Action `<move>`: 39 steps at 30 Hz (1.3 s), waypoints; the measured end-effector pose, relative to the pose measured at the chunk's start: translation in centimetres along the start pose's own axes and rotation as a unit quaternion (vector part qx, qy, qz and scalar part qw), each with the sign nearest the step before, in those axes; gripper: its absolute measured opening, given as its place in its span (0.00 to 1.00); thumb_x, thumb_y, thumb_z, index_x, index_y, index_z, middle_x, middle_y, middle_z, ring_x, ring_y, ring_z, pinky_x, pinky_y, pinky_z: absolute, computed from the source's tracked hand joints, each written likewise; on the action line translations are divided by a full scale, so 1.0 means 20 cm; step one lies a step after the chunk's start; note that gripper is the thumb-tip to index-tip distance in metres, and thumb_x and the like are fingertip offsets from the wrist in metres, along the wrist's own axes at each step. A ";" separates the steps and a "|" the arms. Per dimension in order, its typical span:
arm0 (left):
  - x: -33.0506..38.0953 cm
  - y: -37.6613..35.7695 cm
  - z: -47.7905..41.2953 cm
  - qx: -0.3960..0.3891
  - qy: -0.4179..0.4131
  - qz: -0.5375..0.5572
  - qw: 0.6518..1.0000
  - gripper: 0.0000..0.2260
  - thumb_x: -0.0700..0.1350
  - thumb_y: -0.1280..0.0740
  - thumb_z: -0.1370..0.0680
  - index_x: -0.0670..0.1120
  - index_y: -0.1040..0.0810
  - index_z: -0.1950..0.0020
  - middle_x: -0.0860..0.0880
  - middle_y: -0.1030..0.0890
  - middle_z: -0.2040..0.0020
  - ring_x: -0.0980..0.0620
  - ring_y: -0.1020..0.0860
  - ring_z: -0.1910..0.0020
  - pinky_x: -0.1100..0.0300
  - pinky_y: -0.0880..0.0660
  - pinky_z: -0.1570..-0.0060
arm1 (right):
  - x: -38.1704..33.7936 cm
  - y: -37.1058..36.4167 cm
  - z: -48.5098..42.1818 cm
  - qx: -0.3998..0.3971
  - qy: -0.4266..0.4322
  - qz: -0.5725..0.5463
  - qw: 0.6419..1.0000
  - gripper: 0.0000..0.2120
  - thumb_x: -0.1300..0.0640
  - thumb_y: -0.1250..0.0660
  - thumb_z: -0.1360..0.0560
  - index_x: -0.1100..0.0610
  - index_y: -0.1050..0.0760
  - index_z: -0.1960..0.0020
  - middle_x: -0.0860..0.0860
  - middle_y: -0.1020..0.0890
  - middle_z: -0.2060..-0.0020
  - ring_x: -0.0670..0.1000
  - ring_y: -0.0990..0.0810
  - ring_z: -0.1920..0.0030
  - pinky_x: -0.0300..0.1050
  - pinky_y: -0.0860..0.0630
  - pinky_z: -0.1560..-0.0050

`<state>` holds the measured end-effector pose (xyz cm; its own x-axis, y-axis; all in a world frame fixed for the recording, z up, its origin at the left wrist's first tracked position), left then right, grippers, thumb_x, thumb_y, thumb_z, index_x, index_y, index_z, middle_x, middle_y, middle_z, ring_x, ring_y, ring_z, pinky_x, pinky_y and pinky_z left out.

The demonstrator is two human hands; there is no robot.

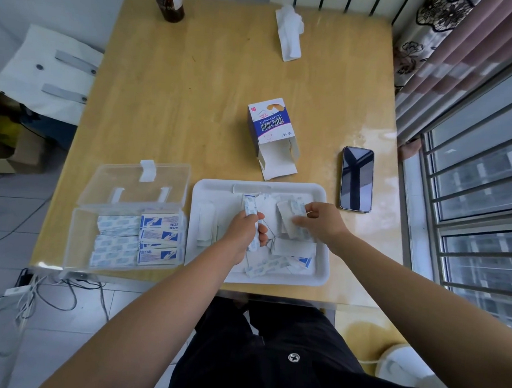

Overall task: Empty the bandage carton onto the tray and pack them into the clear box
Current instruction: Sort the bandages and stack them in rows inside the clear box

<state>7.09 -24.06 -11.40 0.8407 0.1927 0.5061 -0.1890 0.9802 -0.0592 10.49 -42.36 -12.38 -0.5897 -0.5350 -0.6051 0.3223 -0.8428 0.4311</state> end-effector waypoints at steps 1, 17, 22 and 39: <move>0.00 -0.01 0.00 -0.003 0.001 -0.001 1.000 0.09 0.38 0.48 0.19 0.43 0.29 0.52 0.44 0.29 0.67 0.49 0.31 0.71 0.58 0.31 0.68 | 0.00 0.00 0.01 0.000 -0.006 0.024 1.000 0.07 0.58 0.26 0.29 0.60 0.22 0.58 0.56 0.21 0.63 0.52 0.25 0.65 0.45 0.24 0.63; 0.01 -0.09 0.04 -0.092 -0.011 -0.013 0.996 0.15 0.45 0.47 0.18 0.38 0.27 0.38 0.42 0.22 0.64 0.46 0.26 0.70 0.55 0.25 0.66 | -0.18 -0.14 0.11 -0.096 0.026 -0.166 0.981 0.04 0.68 0.30 0.28 0.63 0.22 0.53 0.57 0.19 0.66 0.53 0.20 0.66 0.41 0.25 0.67; -0.02 0.01 0.02 0.022 -0.019 -0.032 0.999 0.11 0.36 0.51 0.20 0.44 0.31 0.46 0.46 0.31 0.66 0.51 0.36 0.72 0.59 0.36 0.72 | -0.10 -0.12 0.05 0.053 0.013 0.075 0.996 0.18 0.56 0.29 0.28 0.56 0.31 0.43 0.49 0.24 0.59 0.48 0.24 0.62 0.40 0.29 0.64; 0.00 0.08 -0.01 0.020 0.022 -0.026 0.999 0.10 0.36 0.51 0.20 0.43 0.32 0.46 0.46 0.31 0.67 0.51 0.36 0.73 0.61 0.34 0.72 | -0.11 -0.16 -0.02 0.080 0.058 0.209 0.973 0.13 0.65 0.32 0.29 0.62 0.31 0.46 0.54 0.24 0.57 0.52 0.27 0.60 0.42 0.31 0.66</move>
<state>6.77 -22.58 -11.64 0.8718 0.1437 0.4684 -0.1633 0.9866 0.0012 11.14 -38.45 -12.67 -0.3412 -0.8395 -0.4228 0.3915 -0.5359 0.7480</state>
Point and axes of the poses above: each hand's wrist, its own z-axis away from the middle knuckle, its own y-axis out of the back of the hand, x = y × z, the point moved 2 cm from there along -z, towards the middle knuckle
